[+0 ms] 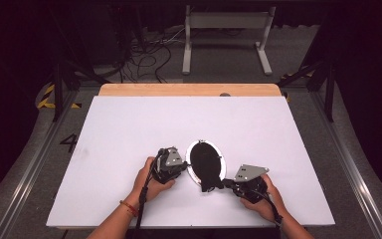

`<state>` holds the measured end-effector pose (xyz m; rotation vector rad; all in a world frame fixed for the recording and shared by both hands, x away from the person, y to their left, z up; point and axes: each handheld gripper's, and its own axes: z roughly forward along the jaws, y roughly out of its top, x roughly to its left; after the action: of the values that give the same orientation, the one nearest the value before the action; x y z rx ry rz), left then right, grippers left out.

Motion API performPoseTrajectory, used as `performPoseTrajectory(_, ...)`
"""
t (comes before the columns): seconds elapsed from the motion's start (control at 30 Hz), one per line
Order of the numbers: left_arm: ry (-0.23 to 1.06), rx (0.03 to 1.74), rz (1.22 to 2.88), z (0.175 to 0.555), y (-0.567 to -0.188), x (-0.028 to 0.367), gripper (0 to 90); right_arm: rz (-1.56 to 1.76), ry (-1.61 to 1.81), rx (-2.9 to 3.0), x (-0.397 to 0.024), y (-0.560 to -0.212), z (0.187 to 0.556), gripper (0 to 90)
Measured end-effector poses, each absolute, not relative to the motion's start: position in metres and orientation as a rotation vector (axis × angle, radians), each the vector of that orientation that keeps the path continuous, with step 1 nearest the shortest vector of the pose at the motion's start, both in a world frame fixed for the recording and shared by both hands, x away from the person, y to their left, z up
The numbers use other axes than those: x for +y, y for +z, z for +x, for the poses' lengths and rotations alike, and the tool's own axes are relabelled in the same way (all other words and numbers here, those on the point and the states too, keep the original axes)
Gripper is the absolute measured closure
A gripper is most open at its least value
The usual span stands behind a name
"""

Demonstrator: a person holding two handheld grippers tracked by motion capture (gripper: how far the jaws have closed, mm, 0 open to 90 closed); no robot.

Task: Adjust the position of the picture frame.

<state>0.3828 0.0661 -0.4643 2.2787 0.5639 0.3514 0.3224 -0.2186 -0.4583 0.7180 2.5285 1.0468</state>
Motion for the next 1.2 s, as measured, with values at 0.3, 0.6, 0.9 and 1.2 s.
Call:
performPoseTrajectory(0.3,0.288,0.490,2.314,0.376,-0.462,0.066,88.3,0.701,1.051,2.539,-0.218,-0.458,0.321,90.0)
performPoseTrajectory(0.6,0.274,0.481,2.328,0.375,-0.461,0.067,90.0,0.694,1.057,2.547,-0.215,-0.458,0.318,90.0)
performPoseTrajectory(0.9,0.229,0.442,2.349,0.372,-0.460,0.070,89.0,0.671,1.057,2.556,-0.211,-0.459,0.316,90.0)
performPoseTrajectory(1.2,0.247,0.462,2.338,0.373,-0.461,0.069,87.9,0.660,1.061,2.560,-0.210,-0.459,0.315,90.0)
